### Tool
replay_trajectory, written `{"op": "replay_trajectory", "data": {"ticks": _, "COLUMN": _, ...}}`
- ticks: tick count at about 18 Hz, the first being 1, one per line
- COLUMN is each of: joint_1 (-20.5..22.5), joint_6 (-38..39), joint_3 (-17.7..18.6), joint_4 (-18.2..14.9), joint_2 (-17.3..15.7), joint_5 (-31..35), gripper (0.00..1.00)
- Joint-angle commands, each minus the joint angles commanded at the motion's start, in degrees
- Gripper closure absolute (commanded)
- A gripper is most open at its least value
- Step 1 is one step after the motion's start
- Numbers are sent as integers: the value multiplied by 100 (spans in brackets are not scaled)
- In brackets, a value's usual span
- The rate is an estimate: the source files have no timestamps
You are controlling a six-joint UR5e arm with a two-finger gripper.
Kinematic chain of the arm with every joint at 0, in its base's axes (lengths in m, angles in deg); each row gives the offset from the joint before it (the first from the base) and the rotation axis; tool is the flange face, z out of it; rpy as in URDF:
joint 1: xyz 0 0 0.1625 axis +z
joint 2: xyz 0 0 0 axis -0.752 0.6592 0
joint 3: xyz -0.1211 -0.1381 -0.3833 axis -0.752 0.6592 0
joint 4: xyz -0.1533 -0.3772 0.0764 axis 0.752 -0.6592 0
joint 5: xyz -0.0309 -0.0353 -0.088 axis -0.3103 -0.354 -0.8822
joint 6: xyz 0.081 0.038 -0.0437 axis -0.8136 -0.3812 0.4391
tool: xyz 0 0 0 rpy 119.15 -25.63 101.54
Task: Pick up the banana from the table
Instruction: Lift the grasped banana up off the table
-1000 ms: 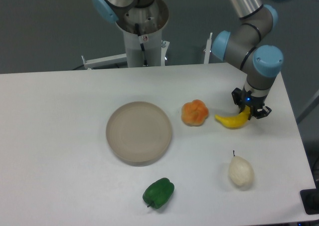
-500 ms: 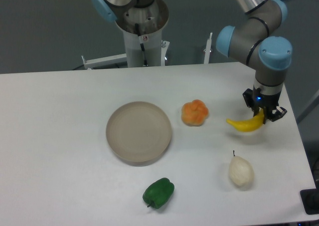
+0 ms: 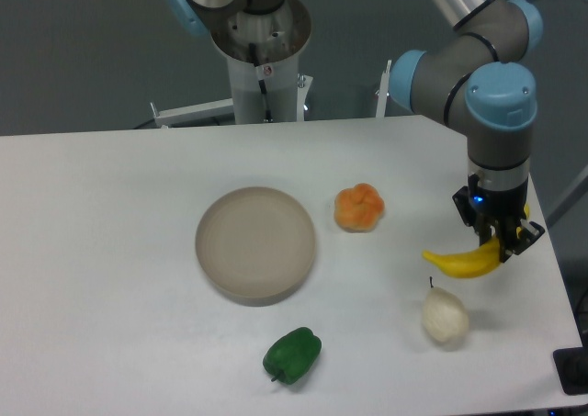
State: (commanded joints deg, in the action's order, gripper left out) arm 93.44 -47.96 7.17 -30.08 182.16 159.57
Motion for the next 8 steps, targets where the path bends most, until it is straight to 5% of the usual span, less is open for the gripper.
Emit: {"op": "replay_trajectory", "data": {"ticks": 8, "joint_1": 0, "joint_6": 18, "joint_3": -45, "joint_4": 0, "joint_2": 18, "joint_5": -53, "gripper": 72}}
